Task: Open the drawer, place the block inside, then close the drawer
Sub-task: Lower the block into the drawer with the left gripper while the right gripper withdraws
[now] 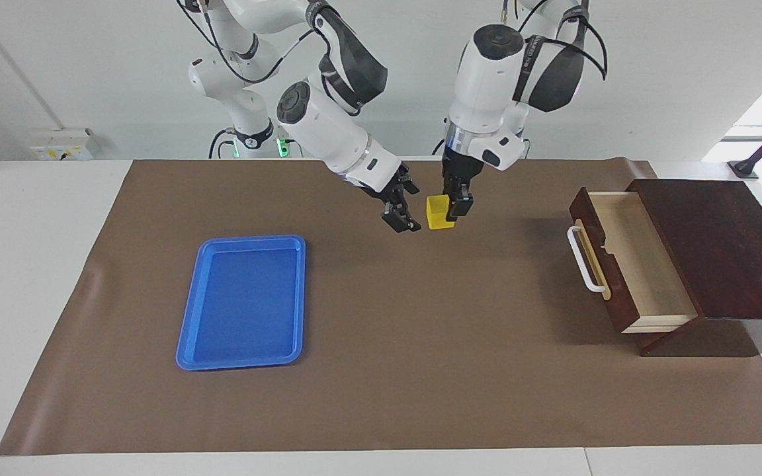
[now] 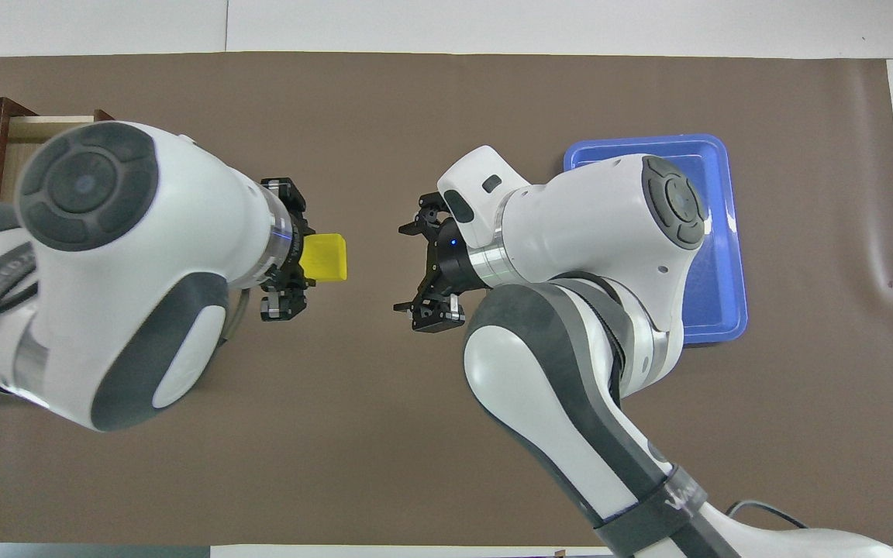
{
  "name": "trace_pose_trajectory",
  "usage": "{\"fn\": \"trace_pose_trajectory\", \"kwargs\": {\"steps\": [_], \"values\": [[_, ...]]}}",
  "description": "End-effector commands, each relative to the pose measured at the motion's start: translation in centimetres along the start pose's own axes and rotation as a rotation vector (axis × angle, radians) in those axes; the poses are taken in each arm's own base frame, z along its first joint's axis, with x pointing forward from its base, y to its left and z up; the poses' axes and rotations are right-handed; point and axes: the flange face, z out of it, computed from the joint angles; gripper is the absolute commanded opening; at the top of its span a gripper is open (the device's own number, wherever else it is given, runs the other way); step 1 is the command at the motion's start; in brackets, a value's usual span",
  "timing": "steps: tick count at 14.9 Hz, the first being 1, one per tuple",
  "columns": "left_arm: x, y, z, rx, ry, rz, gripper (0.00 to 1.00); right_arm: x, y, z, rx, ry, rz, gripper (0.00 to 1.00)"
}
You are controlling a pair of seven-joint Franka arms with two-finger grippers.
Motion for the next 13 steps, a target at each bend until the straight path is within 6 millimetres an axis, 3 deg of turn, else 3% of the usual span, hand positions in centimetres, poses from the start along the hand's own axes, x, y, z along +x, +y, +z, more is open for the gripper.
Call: {"fn": "trace_pose_trajectory", "kwargs": {"steps": [1, 4, 8, 11, 12, 13], "values": [[7.8, 1.4, -4.5, 0.022, 0.006, 0.040, 0.00, -0.4, 0.3, -1.4, 0.015, -0.004, 0.032, 1.00], [17.6, 4.0, -6.4, -0.004, 0.011, 0.061, 0.00, -3.1, 1.9, -4.7, 0.021, -0.011, 0.105, 1.00], [30.2, 5.2, -6.6, -0.089, 0.006, -0.012, 0.00, -7.2, 3.2, -10.5, 0.003, -0.087, 0.237, 1.00], [35.2, 7.1, -1.1, -0.050, 0.012, -0.034, 0.00, -10.3, 3.3, -16.6, -0.083, -0.205, 0.363, 1.00], [36.2, 7.0, 0.3, -0.040, 0.012, -0.028, 0.00, -11.5, 3.4, -18.3, -0.113, -0.237, 0.389, 1.00], [35.7, 6.9, 1.7, -0.036, 0.011, -0.020, 0.00, -12.6, 3.5, -19.8, -0.135, -0.262, 0.401, 1.00]]}}
